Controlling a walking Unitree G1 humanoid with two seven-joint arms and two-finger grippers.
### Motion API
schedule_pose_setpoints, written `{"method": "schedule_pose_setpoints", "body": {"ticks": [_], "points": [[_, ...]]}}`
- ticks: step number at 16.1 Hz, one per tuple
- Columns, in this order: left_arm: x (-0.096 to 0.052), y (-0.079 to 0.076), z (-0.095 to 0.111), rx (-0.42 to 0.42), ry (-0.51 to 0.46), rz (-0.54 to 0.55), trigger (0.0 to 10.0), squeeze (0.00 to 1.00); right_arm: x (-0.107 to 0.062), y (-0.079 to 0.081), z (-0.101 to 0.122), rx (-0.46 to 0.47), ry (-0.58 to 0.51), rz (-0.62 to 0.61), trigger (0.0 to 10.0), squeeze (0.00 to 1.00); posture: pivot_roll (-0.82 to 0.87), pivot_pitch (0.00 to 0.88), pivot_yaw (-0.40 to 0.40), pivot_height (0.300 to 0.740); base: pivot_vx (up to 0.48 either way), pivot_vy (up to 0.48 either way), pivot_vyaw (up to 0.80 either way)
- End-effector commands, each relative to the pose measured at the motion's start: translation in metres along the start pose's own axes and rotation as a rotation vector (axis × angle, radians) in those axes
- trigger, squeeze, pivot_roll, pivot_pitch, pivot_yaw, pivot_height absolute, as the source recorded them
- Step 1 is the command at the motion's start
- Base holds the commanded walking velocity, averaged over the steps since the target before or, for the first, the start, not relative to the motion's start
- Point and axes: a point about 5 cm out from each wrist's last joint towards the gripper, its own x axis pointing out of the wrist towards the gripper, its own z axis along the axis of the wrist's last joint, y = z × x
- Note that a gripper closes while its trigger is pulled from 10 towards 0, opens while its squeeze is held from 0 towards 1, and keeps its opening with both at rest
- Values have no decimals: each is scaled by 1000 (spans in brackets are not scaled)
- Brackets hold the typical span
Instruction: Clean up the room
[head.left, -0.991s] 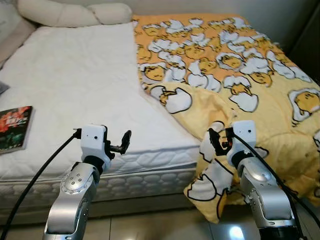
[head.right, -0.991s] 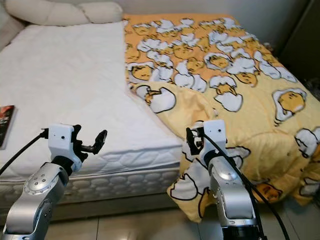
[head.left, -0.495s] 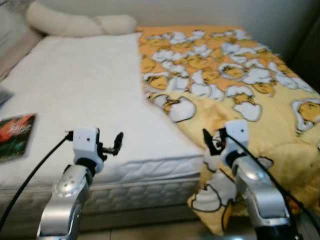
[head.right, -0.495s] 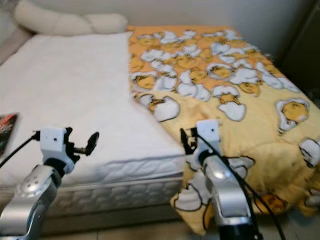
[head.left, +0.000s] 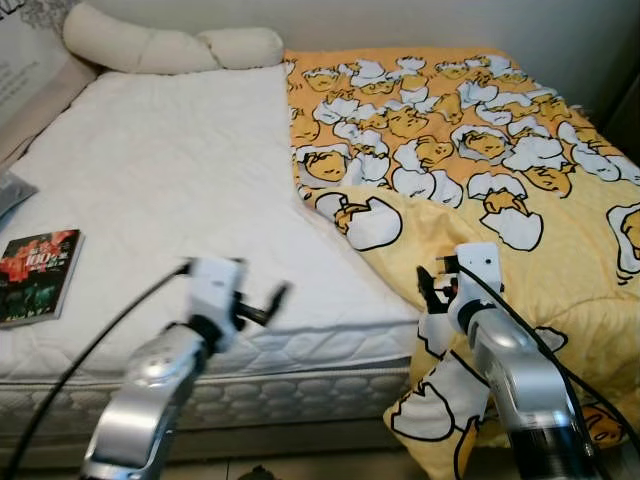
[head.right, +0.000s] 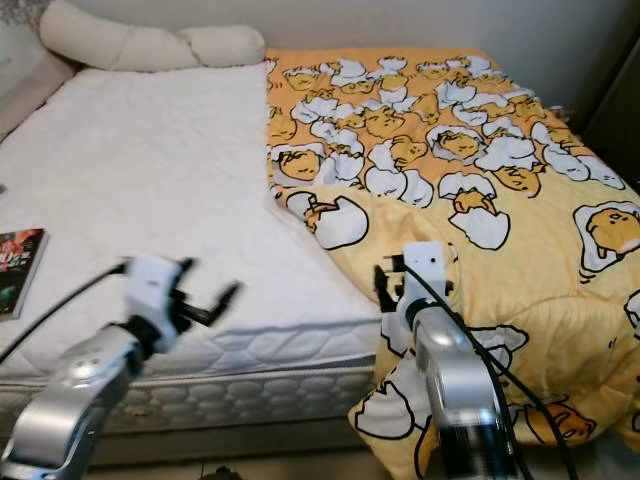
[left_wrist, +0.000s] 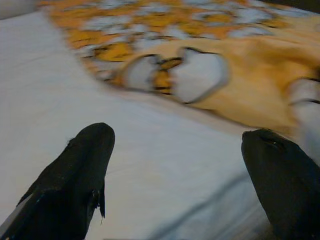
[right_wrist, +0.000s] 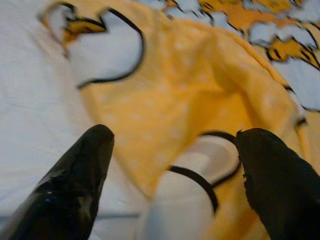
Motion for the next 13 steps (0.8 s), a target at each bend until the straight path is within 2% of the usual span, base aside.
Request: {"method": "schedule_pose_setpoints", "body": {"ticks": [1, 2, 3, 4, 8, 11, 12, 13], "points": [[2, -1, 5, 39, 5, -38, 10000, 239, 8, -10, 1, -10, 16, -65, 10000, 1000, 11, 0, 36, 740, 0, 0, 0], [4, -4, 4, 65, 18, -70, 10000, 31, 17, -14, 3, -15, 35, -103, 10000, 922, 14, 0, 39, 740, 0, 0, 0], [5, -5, 5, 77, 21, -81, 10000, 31, 20, -16, 4, -17, 41, -114, 10000, 922, 16, 0, 39, 740, 0, 0, 0], [7, -8, 5, 94, 30, -119, 10000, 0, 27, -21, 6, -28, 56, -150, 10000, 0, 22, 0, 39, 740, 0, 0, 0], [10, -22, 5, 119, 60, -265, 10000, 0, 37, -39, 1, -60, 111, -257, 10000, 0, 34, 0, 41, 740, 0, 0, 0], [8, -21, 3, 126, 80, -289, 10000, 0, 38, -48, -11, -23, 158, -253, 10000, 0, 26, 0, 46, 740, 0, 0, 0], [7, -20, 1, 131, 86, -293, 10000, 0, 38, -49, -15, 3, 175, -245, 4706, 0, 25, 0, 47, 740, 0, 0, 0], [7, -19, 1, 135, 91, -295, 10000, 0, 39, -50, -20, 25, 197, -216, 0, 0, 25, 0, 47, 740, 0, 0, 0]]}}
